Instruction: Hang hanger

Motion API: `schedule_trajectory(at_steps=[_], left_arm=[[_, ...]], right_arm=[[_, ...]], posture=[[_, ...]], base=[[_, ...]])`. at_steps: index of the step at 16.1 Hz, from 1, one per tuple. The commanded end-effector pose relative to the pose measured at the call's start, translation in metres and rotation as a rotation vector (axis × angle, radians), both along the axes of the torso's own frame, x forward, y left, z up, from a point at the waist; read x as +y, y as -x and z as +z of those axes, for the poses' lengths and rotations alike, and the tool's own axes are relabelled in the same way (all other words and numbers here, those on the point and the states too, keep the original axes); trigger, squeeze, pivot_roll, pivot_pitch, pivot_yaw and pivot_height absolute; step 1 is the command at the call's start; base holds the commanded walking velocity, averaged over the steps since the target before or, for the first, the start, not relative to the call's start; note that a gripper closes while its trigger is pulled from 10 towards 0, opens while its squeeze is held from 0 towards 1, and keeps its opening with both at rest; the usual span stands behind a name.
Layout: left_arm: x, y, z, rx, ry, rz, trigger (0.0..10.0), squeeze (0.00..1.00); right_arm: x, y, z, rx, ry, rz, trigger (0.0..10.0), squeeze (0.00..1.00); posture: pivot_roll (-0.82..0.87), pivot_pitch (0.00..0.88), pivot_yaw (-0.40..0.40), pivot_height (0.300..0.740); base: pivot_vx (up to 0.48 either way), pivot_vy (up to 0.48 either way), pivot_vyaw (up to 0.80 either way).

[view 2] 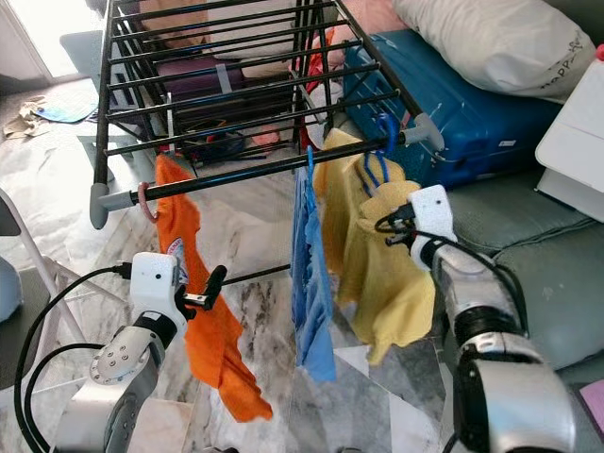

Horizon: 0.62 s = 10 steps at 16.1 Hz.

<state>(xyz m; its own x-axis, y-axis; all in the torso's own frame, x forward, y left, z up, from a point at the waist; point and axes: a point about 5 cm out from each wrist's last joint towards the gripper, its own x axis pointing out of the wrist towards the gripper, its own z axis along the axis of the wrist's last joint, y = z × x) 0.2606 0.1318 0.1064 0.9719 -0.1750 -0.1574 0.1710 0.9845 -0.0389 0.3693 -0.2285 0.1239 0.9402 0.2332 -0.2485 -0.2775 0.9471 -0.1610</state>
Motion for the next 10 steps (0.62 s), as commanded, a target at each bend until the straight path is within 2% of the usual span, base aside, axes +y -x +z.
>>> schedule_trajectory(at_steps=[1, 3, 5, 6, 7, 8, 10], left_arm=[[0.001, 0.000, -0.004, 0.017, 0.023, 0.025, 10.0, 0.00], [-0.007, 0.007, -0.011, 0.032, 0.031, -0.011, 10.0, 0.00], [-0.008, 0.007, -0.011, 0.026, 0.024, -0.012, 10.0, 0.00], [-0.007, 0.006, -0.011, 0.019, 0.025, -0.005, 10.0, 0.00], [-0.006, 0.006, -0.011, 0.017, 0.024, 0.000, 10.0, 0.00], [-0.002, 0.006, -0.013, 0.021, 0.023, 0.021, 10.0, 0.00], [0.001, 0.008, -0.014, 0.024, 0.019, 0.031, 10.0, 0.00]], right_arm=[[0.011, -0.003, 0.014, -0.110, 0.033, 0.042, 0.0, 0.00], [0.021, 0.012, -0.002, -0.125, 0.076, 0.053, 0.0, 0.00], [0.020, 0.020, -0.006, -0.138, 0.057, -0.001, 0.0, 0.00], [0.018, 0.028, -0.009, -0.166, 0.060, -0.053, 1.1, 0.00], [0.016, 0.032, -0.010, -0.178, 0.059, -0.080, 6.4, 0.00], [0.014, 0.042, -0.014, -0.192, 0.044, -0.153, 10.0, 0.00], [0.017, 0.057, -0.022, -0.191, 0.011, -0.241, 10.0, 0.00]], posture=[[-0.10, 0.066, 0.043, 0.740], [-0.11, 0.042, 0.042, 0.740], [-0.10, 0.023, 0.030, 0.740], [-0.10, 0.015, 0.026, 0.740], [-0.10, 0.015, 0.026, 0.740], [-0.10, 0.003, 0.026, 0.740], [-0.10, 0.000, 0.034, 0.740]], base=[[0.000, 0.000, 0.00], [0.000, 0.000, 0.00], [0.000, 0.000, 0.00], [0.000, 0.000, 0.00], [0.000, 0.000, 0.00], [0.000, 0.000, 0.00], [0.000, 0.000, 0.00]])
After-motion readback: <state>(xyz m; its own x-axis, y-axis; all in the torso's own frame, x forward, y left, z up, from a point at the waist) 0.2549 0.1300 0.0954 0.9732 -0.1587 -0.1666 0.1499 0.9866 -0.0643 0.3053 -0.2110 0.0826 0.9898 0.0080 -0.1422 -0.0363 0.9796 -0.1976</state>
